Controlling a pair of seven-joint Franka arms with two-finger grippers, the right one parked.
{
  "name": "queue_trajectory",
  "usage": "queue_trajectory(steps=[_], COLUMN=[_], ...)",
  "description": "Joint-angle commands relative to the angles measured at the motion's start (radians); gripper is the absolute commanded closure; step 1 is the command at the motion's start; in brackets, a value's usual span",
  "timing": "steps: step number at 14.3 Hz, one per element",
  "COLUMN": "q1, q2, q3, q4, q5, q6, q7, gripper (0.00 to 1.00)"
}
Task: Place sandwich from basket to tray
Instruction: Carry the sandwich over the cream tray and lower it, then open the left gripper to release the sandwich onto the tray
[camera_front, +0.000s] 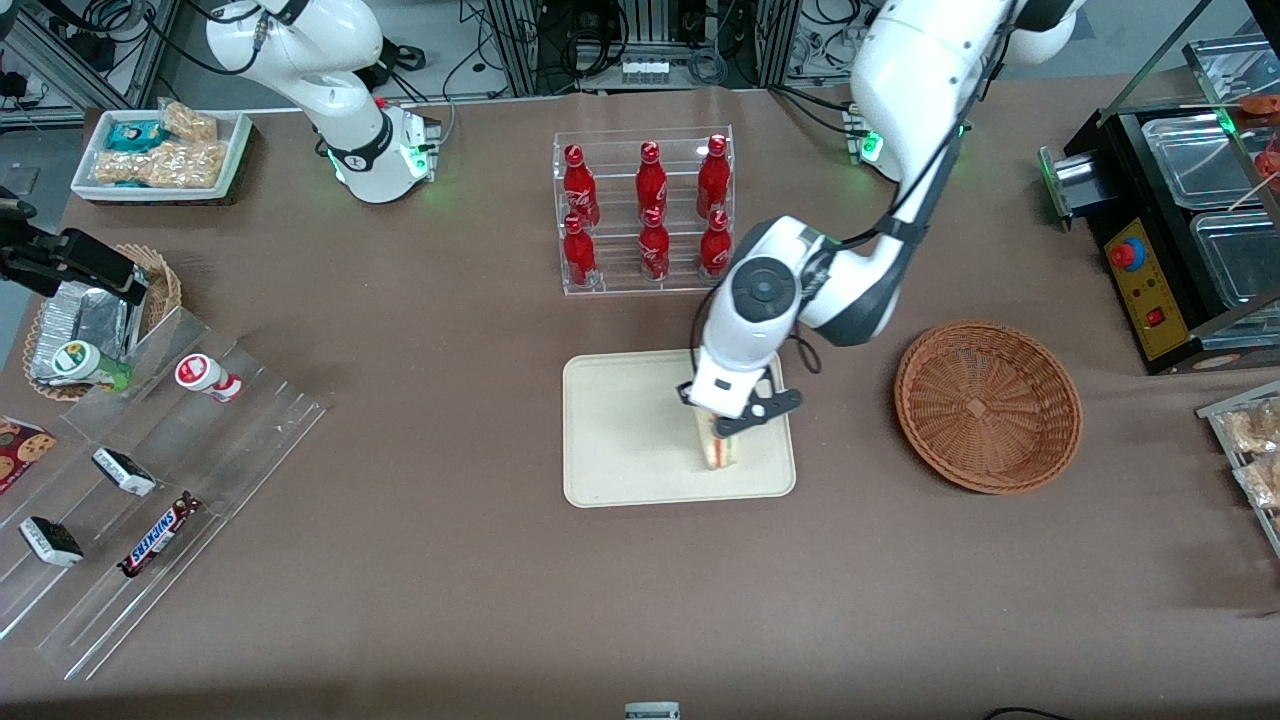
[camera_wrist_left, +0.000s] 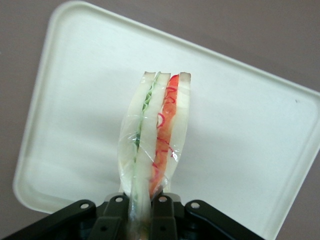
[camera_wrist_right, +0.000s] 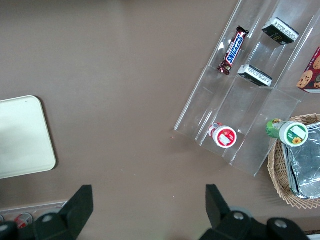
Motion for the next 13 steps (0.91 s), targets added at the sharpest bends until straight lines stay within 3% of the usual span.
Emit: queue_trajectory(steps=[1, 4, 6, 7, 9, 13], q1=[-0.041, -0.06, -0.061, -0.061, -0.059, -0.059], q2=[0.087, 0.103, 0.129, 0.132, 0.122, 0.04], q3=[0.018, 0.015, 0.016, 0.015, 0.016, 0.018], q4=[0.105, 0.103, 0.106, 0.106, 0.106, 0.131], q5=[0.026, 0.064, 0.063, 0.057, 0.054, 0.047], q6=[0.0, 0.001, 0.017, 0.032, 0.035, -0.043], q7=[0.028, 0.041, 0.041, 0.038, 0.036, 0.024], gripper=[0.88, 0.87, 0.79, 0.62, 0.0, 0.0])
